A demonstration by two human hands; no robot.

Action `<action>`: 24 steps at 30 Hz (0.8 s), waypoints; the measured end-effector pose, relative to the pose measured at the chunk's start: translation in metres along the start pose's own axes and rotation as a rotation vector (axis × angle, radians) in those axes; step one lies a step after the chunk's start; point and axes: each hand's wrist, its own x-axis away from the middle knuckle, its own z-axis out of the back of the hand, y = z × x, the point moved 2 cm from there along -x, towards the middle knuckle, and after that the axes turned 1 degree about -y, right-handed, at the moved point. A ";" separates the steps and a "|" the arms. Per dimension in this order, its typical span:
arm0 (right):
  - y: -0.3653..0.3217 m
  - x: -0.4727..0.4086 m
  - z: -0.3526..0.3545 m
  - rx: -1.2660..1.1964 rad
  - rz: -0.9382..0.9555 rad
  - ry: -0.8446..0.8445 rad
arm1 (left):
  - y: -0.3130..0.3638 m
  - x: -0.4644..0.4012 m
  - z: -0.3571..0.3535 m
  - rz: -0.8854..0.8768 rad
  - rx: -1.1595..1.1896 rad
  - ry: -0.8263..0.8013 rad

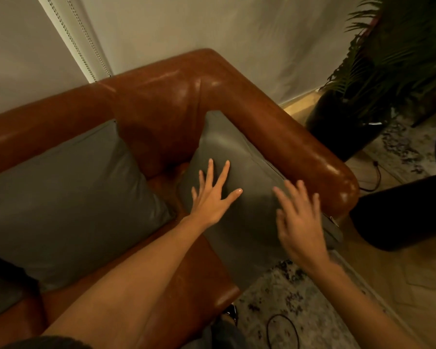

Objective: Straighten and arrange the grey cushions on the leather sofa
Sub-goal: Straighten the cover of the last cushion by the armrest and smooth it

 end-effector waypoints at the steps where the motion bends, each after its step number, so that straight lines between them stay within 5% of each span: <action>1: -0.007 -0.004 -0.010 0.040 0.065 -0.036 | 0.003 -0.004 0.001 -0.022 -0.025 0.013; 4: -0.005 -0.010 -0.036 0.198 0.133 -0.161 | 0.007 -0.019 0.004 -0.091 -0.174 0.010; 10: 0.036 -0.015 -0.050 0.303 0.149 -0.140 | 0.015 -0.055 -0.001 -0.109 -0.429 -0.081; 24: 0.058 -0.029 -0.071 0.306 0.156 -0.107 | 0.009 -0.088 -0.030 -0.094 -0.513 -0.044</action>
